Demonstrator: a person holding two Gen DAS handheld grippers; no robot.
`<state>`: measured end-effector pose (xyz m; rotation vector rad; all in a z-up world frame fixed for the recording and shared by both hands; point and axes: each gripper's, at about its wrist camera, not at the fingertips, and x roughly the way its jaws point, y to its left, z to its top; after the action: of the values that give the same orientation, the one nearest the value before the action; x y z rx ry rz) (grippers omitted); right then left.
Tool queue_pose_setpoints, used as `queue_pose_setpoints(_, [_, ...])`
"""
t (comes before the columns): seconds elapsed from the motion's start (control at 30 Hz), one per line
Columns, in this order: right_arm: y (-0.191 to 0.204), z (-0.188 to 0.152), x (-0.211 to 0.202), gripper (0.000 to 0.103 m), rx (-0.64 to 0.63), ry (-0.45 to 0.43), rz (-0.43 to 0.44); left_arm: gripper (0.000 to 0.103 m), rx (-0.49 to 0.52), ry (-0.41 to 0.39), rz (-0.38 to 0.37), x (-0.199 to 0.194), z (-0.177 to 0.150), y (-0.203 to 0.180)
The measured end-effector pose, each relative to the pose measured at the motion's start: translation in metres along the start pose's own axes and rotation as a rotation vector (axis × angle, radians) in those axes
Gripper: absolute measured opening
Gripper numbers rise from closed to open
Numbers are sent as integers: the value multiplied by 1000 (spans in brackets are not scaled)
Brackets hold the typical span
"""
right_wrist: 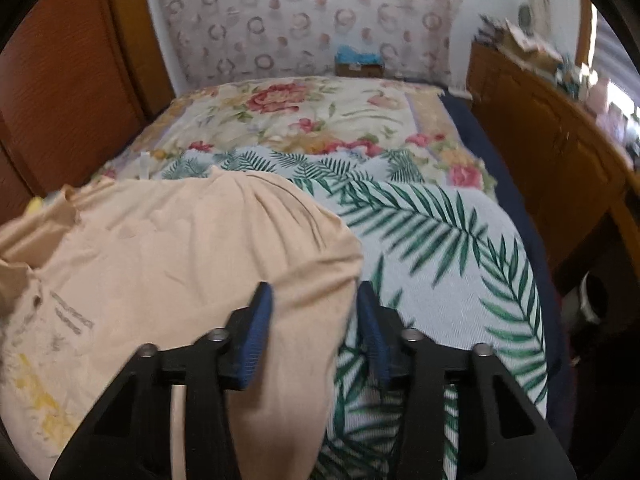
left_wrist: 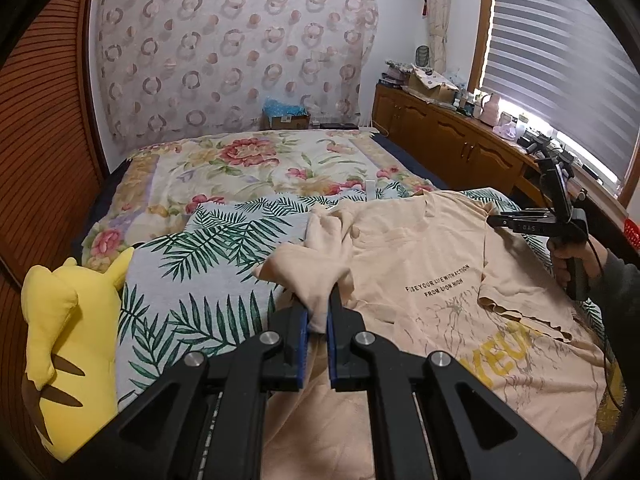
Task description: Fold small clothes
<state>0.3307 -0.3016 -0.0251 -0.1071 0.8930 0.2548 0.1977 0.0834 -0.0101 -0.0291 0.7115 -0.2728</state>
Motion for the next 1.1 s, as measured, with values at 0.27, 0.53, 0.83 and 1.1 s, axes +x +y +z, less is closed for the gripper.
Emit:
queue_pose_setpoints(0.27, [23, -11, -51, 3, -50, -112, 86, 4, 9, -102, -35, -57, -18, -11])
queue_pose_setpoints(0.53, [45, -57, -174, 2, -132, -289, 191, 4, 13, -187, -46, -127, -55, -19])
queue_pose_setpoints(0.83, [45, -125, -238, 2, -120, -305, 213, 4, -7, -151, 26, -157, -104, -16])
queue_pose_setpoints(1.1, [36, -156, -253, 3, -106, -245, 185, 5, -39, -152, 19, -187, -124, -16])
